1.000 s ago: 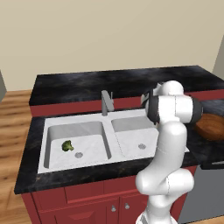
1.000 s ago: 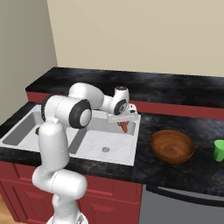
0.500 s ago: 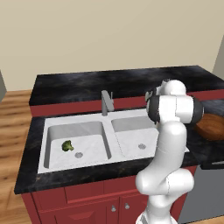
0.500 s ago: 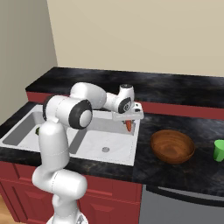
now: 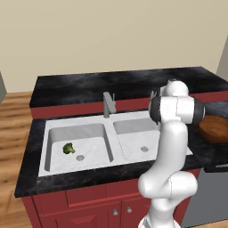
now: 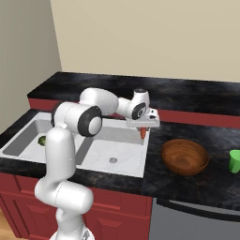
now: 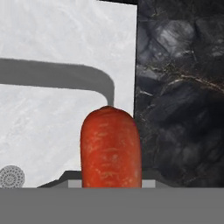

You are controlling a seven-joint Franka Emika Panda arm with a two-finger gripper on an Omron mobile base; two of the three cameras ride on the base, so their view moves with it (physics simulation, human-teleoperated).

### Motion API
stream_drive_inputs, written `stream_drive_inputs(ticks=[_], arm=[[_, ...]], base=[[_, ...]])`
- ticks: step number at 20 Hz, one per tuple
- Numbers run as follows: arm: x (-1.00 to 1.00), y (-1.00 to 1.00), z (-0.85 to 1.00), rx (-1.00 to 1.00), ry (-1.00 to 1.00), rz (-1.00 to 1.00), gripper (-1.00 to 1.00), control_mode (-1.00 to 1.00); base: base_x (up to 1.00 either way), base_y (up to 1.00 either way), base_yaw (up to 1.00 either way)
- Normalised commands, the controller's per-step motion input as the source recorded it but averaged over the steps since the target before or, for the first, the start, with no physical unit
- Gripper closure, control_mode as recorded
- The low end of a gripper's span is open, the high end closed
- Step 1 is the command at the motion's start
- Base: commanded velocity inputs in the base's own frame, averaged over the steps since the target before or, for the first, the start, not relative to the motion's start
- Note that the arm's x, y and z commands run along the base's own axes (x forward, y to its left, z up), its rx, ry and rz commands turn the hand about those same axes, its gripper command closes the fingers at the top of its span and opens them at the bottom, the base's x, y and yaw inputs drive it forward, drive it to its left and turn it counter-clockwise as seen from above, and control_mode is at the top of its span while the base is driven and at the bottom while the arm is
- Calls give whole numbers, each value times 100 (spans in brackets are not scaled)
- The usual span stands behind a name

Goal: Remove the broccoli and carrot from the sink. Then move the bowl and cup from the counter to the sink for washing.

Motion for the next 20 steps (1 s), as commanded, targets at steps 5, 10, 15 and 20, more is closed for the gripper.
stream_drive_inputs(ticks=[5, 10, 15, 20], arm=[[19, -31, 0, 0, 0, -11, 100, -100], [22, -31, -1, 0, 0, -8, 100, -100], [20, -34, -5, 0, 0, -6, 100, -100], [19, -34, -8, 0, 0, -5, 100, -100]], base=[[0, 0, 0], [0, 0, 0], [0, 0, 0], [0, 0, 0]])
